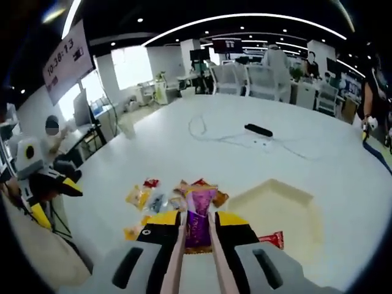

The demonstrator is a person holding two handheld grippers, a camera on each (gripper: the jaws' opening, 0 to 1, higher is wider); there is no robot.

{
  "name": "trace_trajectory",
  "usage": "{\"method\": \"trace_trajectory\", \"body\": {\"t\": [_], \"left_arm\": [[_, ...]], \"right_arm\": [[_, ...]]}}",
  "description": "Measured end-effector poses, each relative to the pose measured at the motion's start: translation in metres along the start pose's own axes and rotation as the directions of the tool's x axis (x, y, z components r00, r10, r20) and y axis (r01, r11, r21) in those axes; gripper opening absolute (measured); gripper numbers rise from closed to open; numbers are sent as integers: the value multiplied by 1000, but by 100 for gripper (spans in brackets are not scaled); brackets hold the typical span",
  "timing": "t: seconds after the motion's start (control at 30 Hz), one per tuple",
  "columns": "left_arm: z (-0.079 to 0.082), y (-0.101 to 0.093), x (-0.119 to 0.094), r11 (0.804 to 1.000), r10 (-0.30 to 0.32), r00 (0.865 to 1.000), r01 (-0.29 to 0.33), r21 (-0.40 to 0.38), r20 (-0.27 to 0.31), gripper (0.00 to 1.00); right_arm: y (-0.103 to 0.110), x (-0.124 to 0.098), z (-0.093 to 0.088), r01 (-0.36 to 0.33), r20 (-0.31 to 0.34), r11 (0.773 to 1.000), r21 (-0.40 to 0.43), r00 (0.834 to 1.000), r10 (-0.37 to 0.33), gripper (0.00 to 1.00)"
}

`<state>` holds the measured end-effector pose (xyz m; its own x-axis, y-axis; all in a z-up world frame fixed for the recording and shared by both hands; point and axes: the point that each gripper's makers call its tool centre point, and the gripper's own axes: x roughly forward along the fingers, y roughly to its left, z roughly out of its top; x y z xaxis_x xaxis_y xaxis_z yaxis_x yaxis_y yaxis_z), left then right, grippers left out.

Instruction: Place the target food into the container with the food tongs after gripping and lifting it, then release it inside without dropping or visibly crushing the food.

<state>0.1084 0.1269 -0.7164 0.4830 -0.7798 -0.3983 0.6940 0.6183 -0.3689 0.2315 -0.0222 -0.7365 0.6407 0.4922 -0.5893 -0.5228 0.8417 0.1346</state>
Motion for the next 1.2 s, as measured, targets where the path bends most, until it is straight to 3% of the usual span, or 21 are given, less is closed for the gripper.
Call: {"method": "trace_trajectory", "body": {"t": [0.3, 1.2], "left_arm": [[-4, -3, 1, 1000, -13, 1000, 13, -3, -11, 57], [-3, -6, 7, 1000, -23, 999, 23, -4, -22, 57]], "right_arm": [[-9, -8, 7, 8, 41, 997, 73, 999, -11, 21], [-41, -19, 6, 66, 57, 991, 120, 996, -73, 21]]}}
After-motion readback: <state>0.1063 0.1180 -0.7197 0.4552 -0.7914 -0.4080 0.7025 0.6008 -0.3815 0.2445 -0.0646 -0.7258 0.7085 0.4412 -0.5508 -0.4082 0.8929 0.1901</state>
